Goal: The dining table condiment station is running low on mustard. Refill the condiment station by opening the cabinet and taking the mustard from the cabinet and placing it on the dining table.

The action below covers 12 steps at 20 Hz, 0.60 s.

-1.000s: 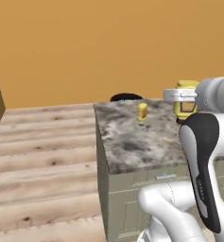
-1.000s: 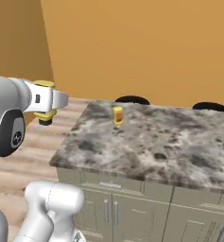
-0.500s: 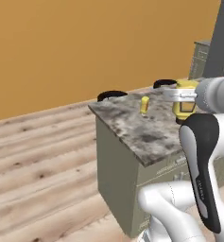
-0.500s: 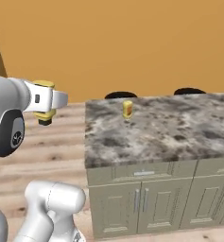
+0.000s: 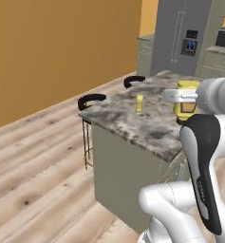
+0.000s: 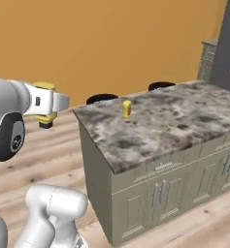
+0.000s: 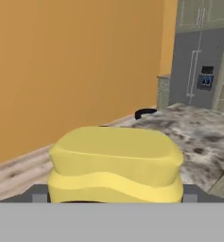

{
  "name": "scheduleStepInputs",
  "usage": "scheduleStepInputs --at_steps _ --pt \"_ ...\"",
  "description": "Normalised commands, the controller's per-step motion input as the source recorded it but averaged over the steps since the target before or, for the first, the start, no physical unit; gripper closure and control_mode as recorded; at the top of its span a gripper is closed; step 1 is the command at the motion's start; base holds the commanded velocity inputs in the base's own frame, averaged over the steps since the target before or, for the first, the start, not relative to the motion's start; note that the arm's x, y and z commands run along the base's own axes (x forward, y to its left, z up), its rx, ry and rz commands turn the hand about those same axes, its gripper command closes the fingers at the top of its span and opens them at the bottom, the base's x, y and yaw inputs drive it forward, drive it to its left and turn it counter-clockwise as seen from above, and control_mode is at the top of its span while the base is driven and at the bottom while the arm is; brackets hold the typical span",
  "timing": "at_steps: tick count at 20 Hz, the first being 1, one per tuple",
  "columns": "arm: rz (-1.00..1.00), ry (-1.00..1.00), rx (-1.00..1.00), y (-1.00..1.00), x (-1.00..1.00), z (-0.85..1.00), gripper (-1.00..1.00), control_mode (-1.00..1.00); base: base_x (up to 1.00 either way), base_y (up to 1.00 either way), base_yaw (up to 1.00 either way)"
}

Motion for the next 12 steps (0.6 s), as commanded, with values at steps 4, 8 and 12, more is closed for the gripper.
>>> scheduleStepInputs --at_steps 4,8,12 --pt "0.0 0.0 0.0 0.0 0.0 0.0 1.0 1.0 0.39 1.0 -0.55" --pt "0.0 0.0 0.0 0.0 0.0 0.0 1.0 1.0 0.44 1.0 -0.53" --pt "0.0 0.0 0.0 0.0 0.0 0.0 1.0 1.0 0.46 1.0 -0.52"
